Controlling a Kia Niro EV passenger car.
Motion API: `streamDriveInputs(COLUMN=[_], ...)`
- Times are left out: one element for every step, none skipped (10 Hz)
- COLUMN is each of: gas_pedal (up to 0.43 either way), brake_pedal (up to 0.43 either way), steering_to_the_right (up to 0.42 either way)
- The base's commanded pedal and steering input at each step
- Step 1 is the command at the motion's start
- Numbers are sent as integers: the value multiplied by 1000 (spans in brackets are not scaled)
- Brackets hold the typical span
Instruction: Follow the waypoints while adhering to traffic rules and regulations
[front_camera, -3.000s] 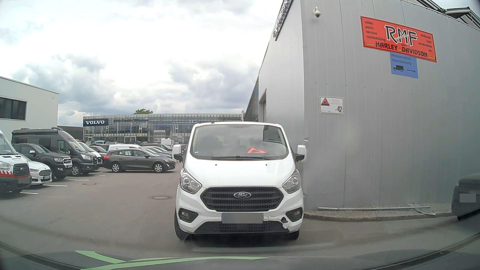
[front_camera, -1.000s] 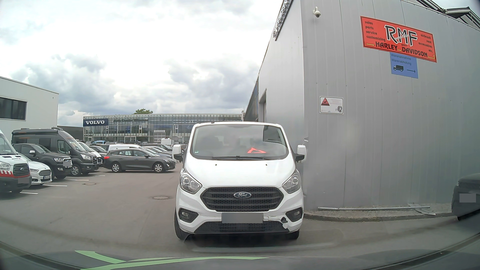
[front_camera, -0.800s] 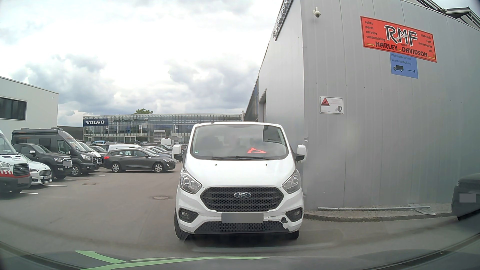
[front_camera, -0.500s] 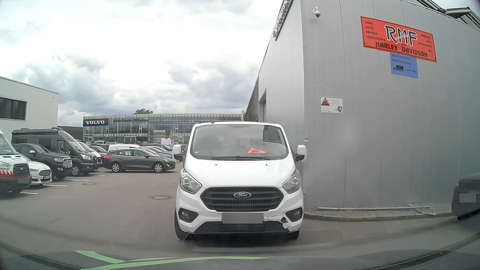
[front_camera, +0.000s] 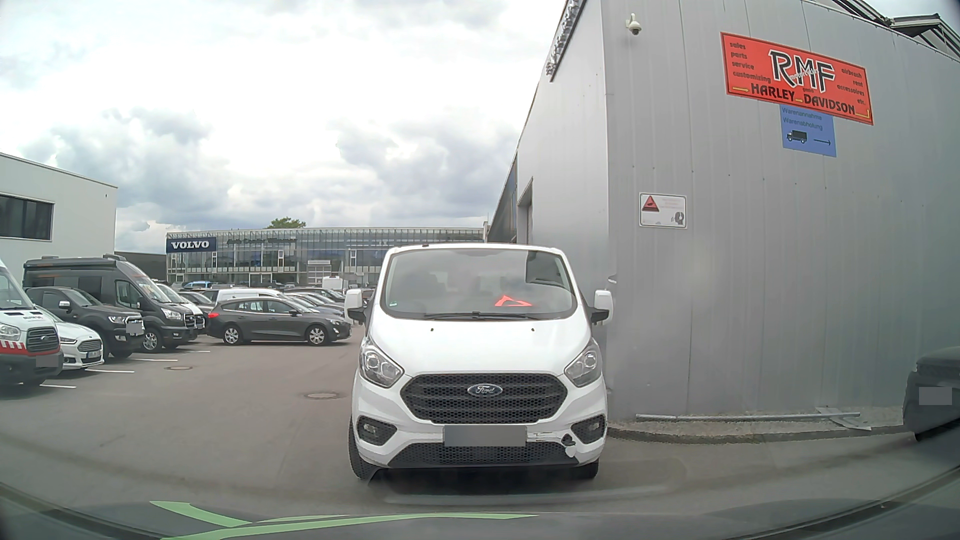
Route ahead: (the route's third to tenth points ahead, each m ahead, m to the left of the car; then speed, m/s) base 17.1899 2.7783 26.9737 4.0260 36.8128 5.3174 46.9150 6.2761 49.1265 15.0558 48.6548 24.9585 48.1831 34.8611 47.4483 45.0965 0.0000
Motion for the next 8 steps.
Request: streamDriveInputs(gas_pedal=[0,0,0,0,0,0,0,0], brake_pedal=[463,470,470,463,470,470,470,470], steering_to_the_right=[-462,-462,-462,-462,-462,-462,-462,-462])
